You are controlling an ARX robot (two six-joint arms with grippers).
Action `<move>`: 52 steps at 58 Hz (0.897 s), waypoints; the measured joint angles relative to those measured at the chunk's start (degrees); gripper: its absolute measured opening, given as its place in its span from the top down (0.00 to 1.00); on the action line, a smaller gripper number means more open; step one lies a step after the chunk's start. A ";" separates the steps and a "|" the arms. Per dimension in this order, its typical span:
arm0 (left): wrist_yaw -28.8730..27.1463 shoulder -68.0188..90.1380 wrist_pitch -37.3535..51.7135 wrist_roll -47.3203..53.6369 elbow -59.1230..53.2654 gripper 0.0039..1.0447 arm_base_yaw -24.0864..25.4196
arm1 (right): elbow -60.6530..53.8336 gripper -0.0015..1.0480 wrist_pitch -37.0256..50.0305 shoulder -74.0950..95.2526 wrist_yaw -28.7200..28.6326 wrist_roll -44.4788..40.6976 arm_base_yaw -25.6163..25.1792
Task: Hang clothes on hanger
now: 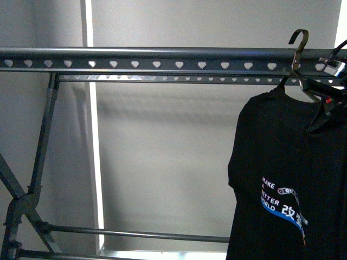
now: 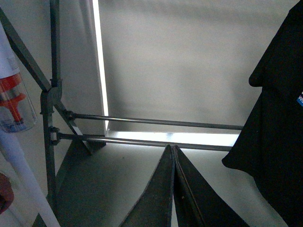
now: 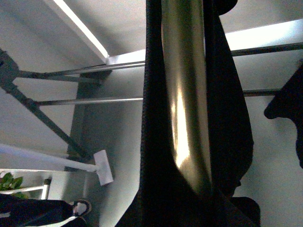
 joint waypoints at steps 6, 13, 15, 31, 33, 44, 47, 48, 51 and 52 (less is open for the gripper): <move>-0.02 -3.30 -1.64 0.00 -1.73 0.97 0.00 | 0.66 0.91 -0.02 1.40 1.25 1.33 0.37; -0.02 -8.09 -4.55 0.00 -3.58 0.97 0.00 | -1.92 0.91 2.84 1.79 2.12 2.08 0.50; -0.02 -8.98 -5.14 0.00 -3.87 0.97 0.00 | -2.93 0.91 3.50 1.77 2.14 2.10 0.50; -0.02 -15.30 -7.80 0.07 -6.73 0.97 -0.02 | -12.94 0.77 10.73 -1.33 1.33 0.74 0.22; -0.02 -15.76 -8.04 0.07 -6.75 0.97 0.00 | -14.23 0.72 11.91 -2.12 1.66 0.39 0.22; -0.04 -21.62 -13.46 0.15 -6.78 0.97 0.00 | -30.34 0.35 35.21 -13.88 8.35 -5.35 0.22; -0.04 -22.93 -14.73 0.17 -6.78 0.97 0.00 | -35.34 0.27 41.31 -18.99 8.15 -6.23 0.09; -0.04 -23.17 -14.95 0.17 -6.78 0.97 0.00 | -36.33 0.25 42.42 -20.09 7.96 -6.25 0.04; -0.02 -24.41 -16.15 0.17 -6.78 0.97 0.00 | -41.38 0.17 46.95 -26.25 6.10 -5.90 -0.37; -0.04 -25.09 -16.83 0.17 -6.78 0.97 0.00 | -44.46 0.12 48.70 -30.29 5.01 -5.73 -0.55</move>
